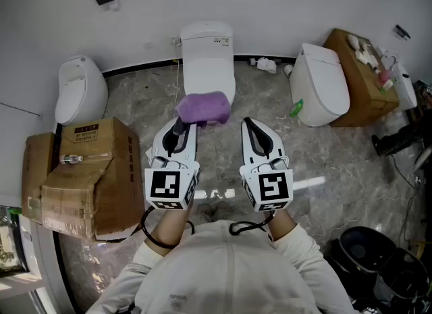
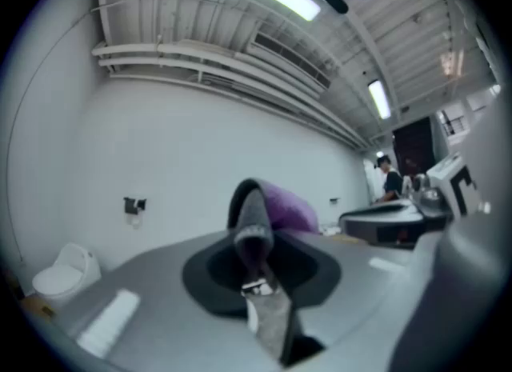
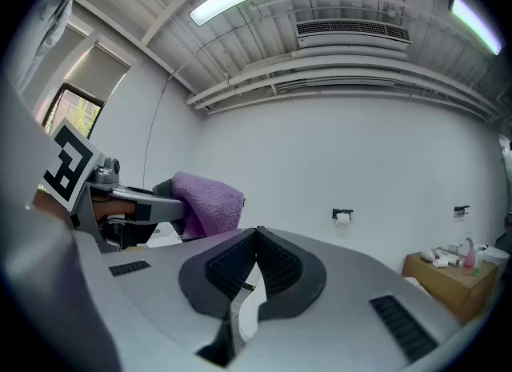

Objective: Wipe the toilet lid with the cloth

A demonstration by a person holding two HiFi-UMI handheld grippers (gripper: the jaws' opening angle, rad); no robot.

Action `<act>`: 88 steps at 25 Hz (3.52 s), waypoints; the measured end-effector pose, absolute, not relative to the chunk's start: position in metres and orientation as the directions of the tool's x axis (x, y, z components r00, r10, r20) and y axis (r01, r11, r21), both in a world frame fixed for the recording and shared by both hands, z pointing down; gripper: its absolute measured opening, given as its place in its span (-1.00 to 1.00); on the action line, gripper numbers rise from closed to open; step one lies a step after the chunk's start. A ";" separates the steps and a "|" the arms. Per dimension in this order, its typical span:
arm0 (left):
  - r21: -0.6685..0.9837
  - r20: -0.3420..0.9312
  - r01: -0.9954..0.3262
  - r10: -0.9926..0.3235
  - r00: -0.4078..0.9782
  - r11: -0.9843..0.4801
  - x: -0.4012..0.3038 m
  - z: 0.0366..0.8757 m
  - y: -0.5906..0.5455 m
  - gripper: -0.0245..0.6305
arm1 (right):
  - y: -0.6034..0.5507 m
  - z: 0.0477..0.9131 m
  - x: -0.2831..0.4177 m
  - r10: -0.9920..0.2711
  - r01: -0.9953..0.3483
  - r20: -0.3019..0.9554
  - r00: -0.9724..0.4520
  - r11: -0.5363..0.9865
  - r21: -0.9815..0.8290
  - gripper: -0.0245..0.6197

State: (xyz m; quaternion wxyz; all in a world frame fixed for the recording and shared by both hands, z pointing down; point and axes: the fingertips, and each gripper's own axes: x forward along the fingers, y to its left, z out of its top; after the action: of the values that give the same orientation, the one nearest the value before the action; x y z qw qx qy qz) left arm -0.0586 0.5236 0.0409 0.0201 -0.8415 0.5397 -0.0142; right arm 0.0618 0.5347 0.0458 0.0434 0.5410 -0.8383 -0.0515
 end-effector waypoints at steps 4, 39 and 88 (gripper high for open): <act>-0.051 0.003 -0.911 -0.912 0.411 -0.410 -0.047 0.045 0.520 -0.75 | 0.531 0.050 0.073 -0.907 -0.897 0.016 -0.421 0.419 0.140 -0.88; -0.023 0.009 -0.940 -0.940 0.340 -0.340 -0.076 0.071 0.390 -0.75 | 0.396 0.072 0.073 -0.897 -0.885 0.022 -0.442 0.440 0.155 -0.88; -0.001 0.091 -0.813 -0.810 0.580 -0.582 -0.058 0.259 0.059 -0.75 | 0.081 0.270 0.051 -0.889 -0.894 0.259 -0.377 0.422 0.151 -0.88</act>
State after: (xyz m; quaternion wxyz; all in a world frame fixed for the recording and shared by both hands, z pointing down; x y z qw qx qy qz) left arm -0.0585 0.0593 0.2590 -0.0202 -0.8886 0.4565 -0.0408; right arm 0.0507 0.0810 0.2703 0.1514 0.5374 -0.8296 0.0072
